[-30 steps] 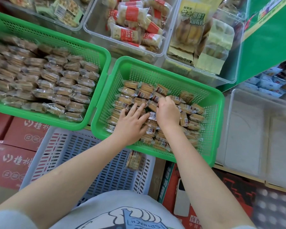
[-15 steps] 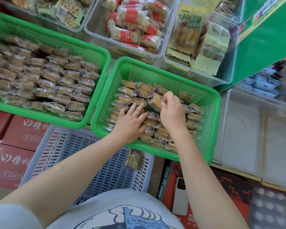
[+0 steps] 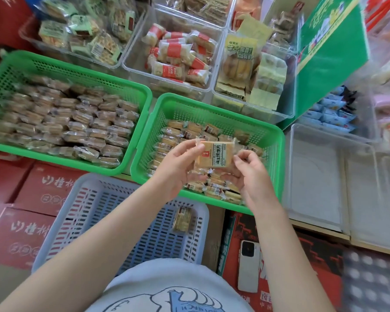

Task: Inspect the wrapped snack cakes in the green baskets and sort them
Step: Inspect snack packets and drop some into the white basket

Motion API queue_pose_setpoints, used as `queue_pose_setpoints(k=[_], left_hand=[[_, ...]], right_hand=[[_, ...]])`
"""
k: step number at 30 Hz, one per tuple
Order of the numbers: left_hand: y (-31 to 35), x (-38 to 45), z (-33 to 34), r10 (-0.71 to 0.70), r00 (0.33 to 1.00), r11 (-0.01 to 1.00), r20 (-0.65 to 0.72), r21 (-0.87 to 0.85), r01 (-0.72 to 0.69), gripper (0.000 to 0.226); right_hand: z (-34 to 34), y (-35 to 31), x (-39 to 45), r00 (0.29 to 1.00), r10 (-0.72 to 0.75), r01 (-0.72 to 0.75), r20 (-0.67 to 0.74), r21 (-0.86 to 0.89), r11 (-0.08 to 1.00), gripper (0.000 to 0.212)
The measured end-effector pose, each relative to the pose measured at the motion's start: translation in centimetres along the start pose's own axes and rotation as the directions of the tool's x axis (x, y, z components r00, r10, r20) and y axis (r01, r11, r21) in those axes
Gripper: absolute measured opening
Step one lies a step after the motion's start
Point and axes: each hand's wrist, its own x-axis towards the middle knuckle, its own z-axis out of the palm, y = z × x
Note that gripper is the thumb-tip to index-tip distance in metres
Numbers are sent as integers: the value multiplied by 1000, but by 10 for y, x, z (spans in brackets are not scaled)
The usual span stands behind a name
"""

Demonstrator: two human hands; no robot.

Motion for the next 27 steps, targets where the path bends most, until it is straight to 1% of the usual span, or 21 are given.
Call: queue_pose_setpoints(k=[3,4,7,8,12,14,16,19,21,23,25,26,27], left_hand=[[-3,-19,-4,18,999,997,50,-76,-14,28],[-4,-26,-4,24,996,995,82,-97,-16,29],[-9,-44,-4,27,987,986,159,-167,0,37],[-11,-49,-5,30,984,983,178,-182,3,38],[-18,-64,-5,52,978,983,200,-183,-15,40],[-20,-71,-5,66,977,983,201,-179,-30,42],[-22,-77,-3,82,981,985,178,-162,-52,43],[-27,-85,-2,97,994,986,59,-144,-87,40],[-29,-89,-2,102,995,983,0,-152,-101,35],[-31,-93,-4,102,994,984,-24,-147,-105,27],[-32,-95,-6,98,994,988,-36,-112,-102,13],[-33,-96,-7,99,994,992,-50,-69,-102,6],[-33,-97,-7,106,992,994,-66,-9,-107,6]], right_hand=[[3,3,-21,1000,6,-8,28,64,998,12],[4,4,-28,999,-1,-2,39,82,997,14],[4,7,-46,995,-58,51,81,95,994,39],[3,7,-52,993,-79,70,86,110,991,40],[-2,5,-69,990,-125,114,64,158,981,14],[-5,5,-76,988,-142,130,64,170,977,14],[-8,5,-83,981,-190,183,41,131,974,18],[-9,7,-94,956,-293,293,0,34,956,18],[-8,12,-99,942,-336,336,-5,-12,942,15],[-7,15,-103,933,-360,360,-6,-43,932,11],[-8,18,-105,930,-366,364,-24,-68,929,10],[-9,19,-106,929,-367,363,-35,-89,927,11],[-9,21,-107,928,-371,364,-44,-122,924,12]])
